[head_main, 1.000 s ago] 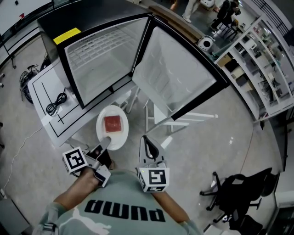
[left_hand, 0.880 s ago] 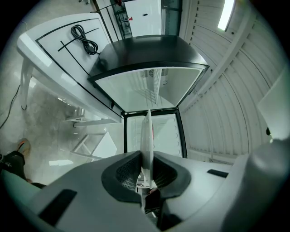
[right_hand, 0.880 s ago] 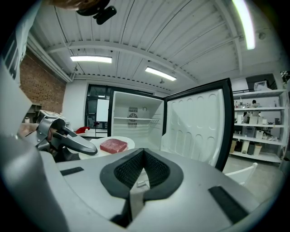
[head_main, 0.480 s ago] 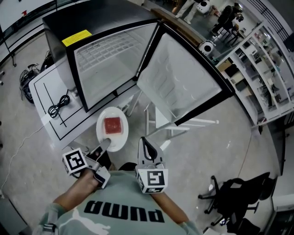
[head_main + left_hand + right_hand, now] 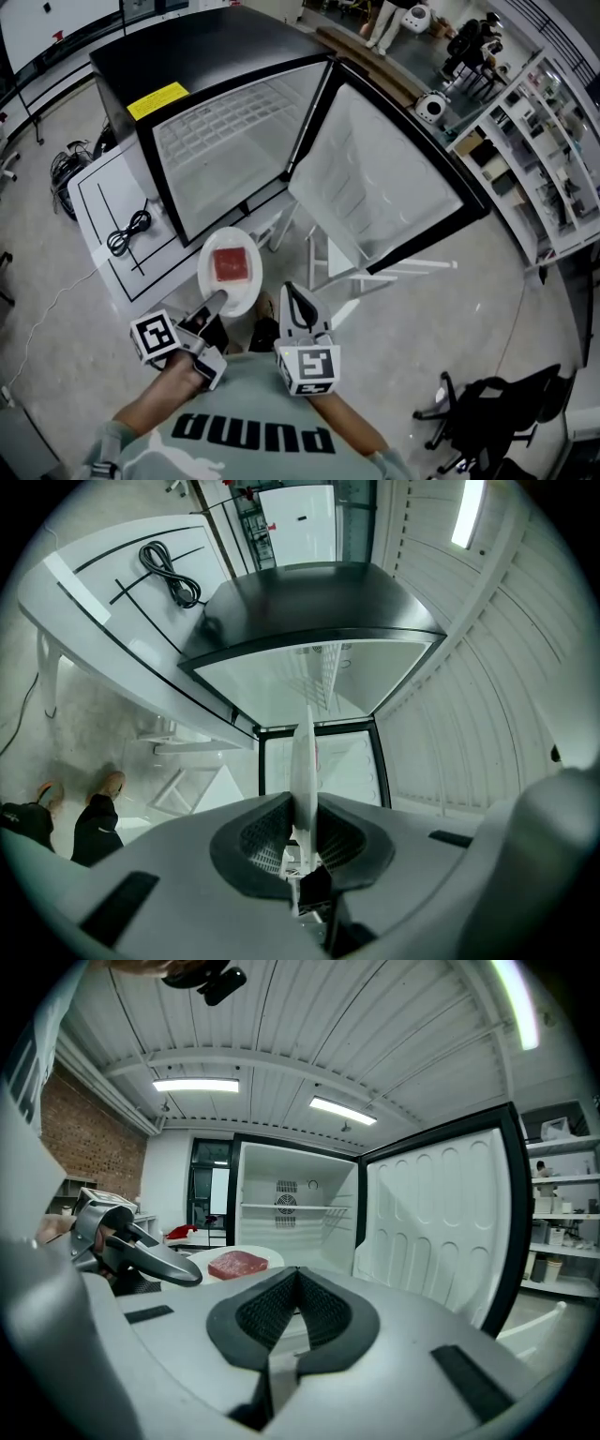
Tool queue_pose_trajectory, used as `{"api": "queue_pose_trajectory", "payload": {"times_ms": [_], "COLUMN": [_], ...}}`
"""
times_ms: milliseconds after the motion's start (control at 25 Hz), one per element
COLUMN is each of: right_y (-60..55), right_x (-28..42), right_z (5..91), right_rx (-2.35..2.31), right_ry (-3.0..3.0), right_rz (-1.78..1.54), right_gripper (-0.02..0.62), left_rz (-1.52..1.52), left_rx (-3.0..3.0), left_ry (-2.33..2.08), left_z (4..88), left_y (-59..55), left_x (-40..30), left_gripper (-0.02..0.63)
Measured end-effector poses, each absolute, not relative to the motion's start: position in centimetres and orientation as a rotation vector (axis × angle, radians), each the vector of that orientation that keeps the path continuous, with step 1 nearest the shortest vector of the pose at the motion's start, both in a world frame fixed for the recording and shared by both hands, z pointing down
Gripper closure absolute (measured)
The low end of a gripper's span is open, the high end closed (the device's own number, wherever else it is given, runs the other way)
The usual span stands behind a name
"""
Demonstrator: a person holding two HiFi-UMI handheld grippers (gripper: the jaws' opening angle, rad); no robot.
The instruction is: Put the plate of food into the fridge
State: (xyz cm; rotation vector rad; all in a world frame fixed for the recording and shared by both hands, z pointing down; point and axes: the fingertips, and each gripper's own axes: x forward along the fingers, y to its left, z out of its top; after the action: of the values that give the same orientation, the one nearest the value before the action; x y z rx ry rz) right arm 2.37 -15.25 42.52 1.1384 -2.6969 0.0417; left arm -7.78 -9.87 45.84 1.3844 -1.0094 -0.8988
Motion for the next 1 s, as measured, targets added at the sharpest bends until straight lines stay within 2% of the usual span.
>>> {"api": "queue_pose_trajectory", "payload": {"times_ms": [1000], "right_y": [-29.8], "right_x": [-2.0], "right_z": [42.7], "right_rx": [0.990], "right_ry": [-2.724], "right_rz": [0.056], "right_gripper": [0.591], "left_rz": [-0.935], "left_rx": [1.289], "left_ry": [-1.111], "left_z": [47.4], "left_y": [-23.7], "left_x": [-11.6], "left_gripper": [0.558]}}
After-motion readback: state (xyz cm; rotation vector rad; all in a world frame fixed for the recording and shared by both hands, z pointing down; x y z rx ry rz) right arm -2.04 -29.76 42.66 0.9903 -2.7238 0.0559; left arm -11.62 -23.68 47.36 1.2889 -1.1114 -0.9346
